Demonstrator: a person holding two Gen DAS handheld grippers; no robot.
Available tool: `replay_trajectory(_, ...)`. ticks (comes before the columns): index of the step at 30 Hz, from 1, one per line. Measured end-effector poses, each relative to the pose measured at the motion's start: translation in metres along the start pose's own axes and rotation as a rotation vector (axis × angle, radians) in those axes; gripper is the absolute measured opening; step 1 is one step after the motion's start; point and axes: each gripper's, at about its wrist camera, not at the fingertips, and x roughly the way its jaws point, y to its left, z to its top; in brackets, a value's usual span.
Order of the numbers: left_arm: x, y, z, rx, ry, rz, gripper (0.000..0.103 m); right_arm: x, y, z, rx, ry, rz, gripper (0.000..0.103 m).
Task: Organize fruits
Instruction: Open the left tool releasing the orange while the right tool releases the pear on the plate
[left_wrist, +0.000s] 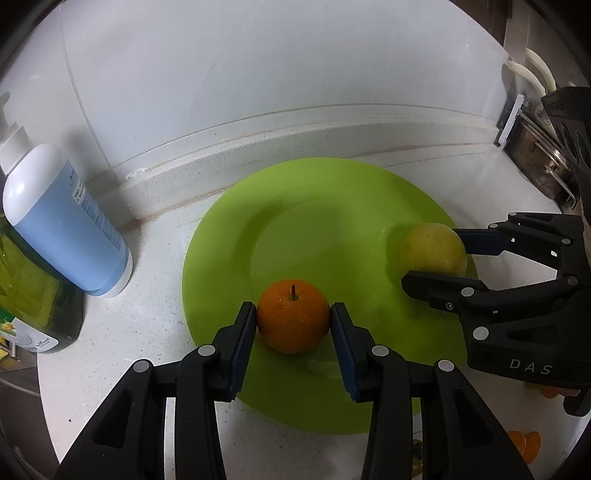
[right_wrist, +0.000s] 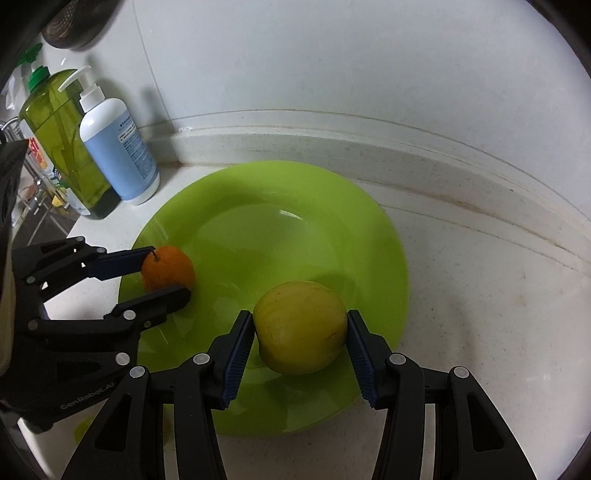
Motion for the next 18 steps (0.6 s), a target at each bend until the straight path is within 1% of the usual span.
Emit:
replay_trajectory(8,-0.001,0.002,0.000,0.002,0.004,-0.003,0.042,0.000,-0.003,0.000,-0.004,0.000,0.000,0.051)
replay_trajectory(9,-0.001,0.002,0.000,0.002,0.000,-0.001,0.043,0.000,-0.004,0.000,-0.002,0.001,0.001,0.051)
replay_trajectory(11,-0.005,0.001,0.001,-0.001,-0.009,0.006,0.051,0.001,-0.004,0.000,0.001,-0.001,0.003,0.052)
replay_trajectory(13,-0.012,0.000,0.001,-0.003,-0.028,0.005,0.052,0.000,-0.004,0.000,0.009,-0.008,0.012,0.052)
replay_trajectory(15,-0.021,0.000,0.001,-0.001,-0.047,0.024,0.058,-0.006,-0.004,-0.001,0.017,-0.023,0.027,0.052)
replay_trajectory(18,-0.036,0.001,-0.001,-0.014,-0.071,0.033,0.059,-0.016,-0.002,-0.003,0.022,-0.044,0.018,0.053)
